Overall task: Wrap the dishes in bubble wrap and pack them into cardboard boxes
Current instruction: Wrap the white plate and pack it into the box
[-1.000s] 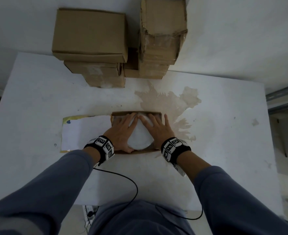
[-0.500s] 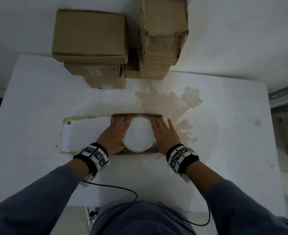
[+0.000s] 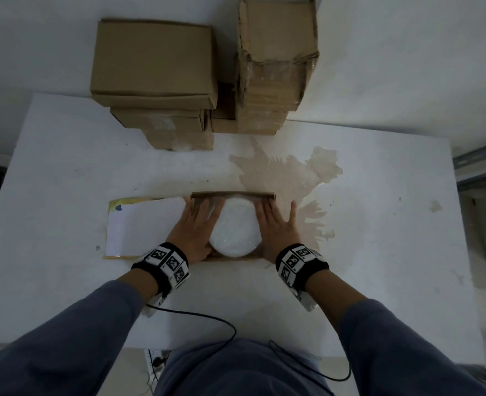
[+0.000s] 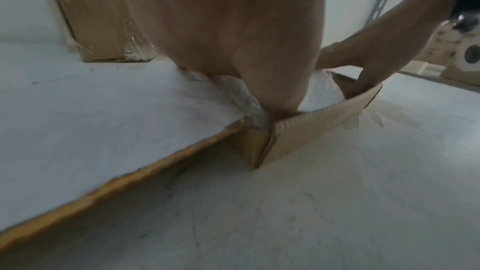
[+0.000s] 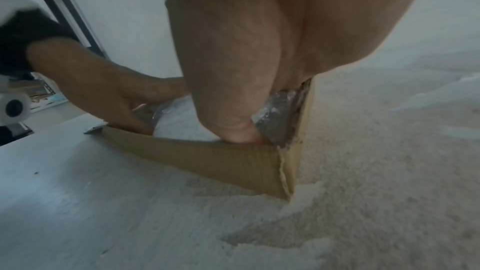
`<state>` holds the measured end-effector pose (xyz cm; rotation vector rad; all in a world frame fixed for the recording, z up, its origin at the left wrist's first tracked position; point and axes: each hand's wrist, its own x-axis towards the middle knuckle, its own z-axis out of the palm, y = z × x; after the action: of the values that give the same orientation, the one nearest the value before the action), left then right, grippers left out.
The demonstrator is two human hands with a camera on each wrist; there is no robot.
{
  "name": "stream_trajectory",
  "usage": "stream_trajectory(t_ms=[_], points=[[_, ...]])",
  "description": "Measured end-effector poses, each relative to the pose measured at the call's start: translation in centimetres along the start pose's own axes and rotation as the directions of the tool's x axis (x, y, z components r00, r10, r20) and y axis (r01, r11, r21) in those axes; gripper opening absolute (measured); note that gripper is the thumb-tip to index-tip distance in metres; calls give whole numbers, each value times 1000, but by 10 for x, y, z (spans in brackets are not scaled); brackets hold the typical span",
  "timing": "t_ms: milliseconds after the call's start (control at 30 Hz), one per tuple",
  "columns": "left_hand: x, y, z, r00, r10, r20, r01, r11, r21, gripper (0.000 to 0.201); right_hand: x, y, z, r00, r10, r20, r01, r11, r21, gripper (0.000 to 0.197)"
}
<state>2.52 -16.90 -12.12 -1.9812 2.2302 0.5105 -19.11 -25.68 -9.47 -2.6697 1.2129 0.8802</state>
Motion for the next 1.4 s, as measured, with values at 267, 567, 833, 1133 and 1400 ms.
stream_trajectory(t_ms=[267,567,833,1133,1400], points=[[-15,10,-10,997,-52,-56,58,991,120,107,-1,5,-8,1000,-28,-7,28,999,44,107],[-34,24,-2,978,-209,-1,200,936,291,77,-29,-9,-5,997,80,-12,-80,997,18,86],[-40,17,-3,990,-113,-84,124,983,138,78,-26,-4,7,997,52,49,-61,976,208,87],[-89,2,0,90,-875,475,486,-378,-788,71,-40,5,25,976,146,-159,-9,764,646,76],[-95,-20,4,-96,-805,585,-231,-554,-800,74,-35,-5,29,981,121,-149,23,697,717,82]])
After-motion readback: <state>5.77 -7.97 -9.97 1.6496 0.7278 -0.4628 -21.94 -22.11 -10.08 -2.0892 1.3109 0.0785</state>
